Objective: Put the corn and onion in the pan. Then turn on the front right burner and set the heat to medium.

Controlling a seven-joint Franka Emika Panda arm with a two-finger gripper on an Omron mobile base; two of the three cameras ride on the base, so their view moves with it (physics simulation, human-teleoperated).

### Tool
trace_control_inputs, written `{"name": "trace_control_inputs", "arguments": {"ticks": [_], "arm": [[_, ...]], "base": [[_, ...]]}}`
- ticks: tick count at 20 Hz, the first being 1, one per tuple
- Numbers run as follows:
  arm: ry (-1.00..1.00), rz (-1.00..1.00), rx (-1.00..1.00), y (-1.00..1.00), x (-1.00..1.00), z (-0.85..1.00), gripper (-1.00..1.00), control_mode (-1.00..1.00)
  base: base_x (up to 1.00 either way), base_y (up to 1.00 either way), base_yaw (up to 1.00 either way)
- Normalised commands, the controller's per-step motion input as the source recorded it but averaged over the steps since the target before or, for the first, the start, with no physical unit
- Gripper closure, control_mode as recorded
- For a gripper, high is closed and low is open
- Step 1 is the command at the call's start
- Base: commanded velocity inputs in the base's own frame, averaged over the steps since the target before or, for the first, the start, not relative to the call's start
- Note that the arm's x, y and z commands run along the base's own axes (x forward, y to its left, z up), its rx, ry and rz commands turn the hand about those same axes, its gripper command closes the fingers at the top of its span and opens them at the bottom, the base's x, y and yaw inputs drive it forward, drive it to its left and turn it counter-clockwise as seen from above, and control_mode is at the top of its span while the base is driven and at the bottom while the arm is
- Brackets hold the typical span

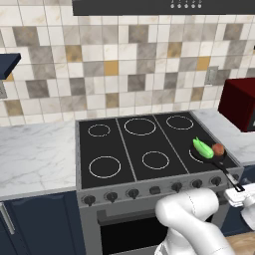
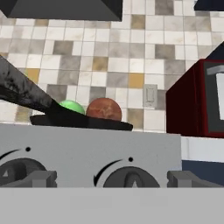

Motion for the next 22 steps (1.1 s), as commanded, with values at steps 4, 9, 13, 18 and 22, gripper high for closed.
{"name": "trace_control_inputs", "arguments": {"ticks": [4,9,13,18,22], "arm": [[-0.03,0.0,0.0,-0.21,0.01,-0.27,-1.0,-1.0],[0.0,0.02,0.0,-0.25,0.03,0.0,-1.0,-1.0],[0.0,0.04,0.0,-0.01,0.09,0.0,-1.0,-1.0],[0.0,0.01,0.0,0.05,0.12,0.0,-1.0,-1.0],[0.0,0.0,0.0,0.0,0.25,0.0,-1.0,-1.0]], "base": [[0.0,0.0,0.0],[0.0,0.0,0.0],[0.0,0.0,0.0],[0.0,0.0,0.0],[0.0,0.0,0.0]]}}
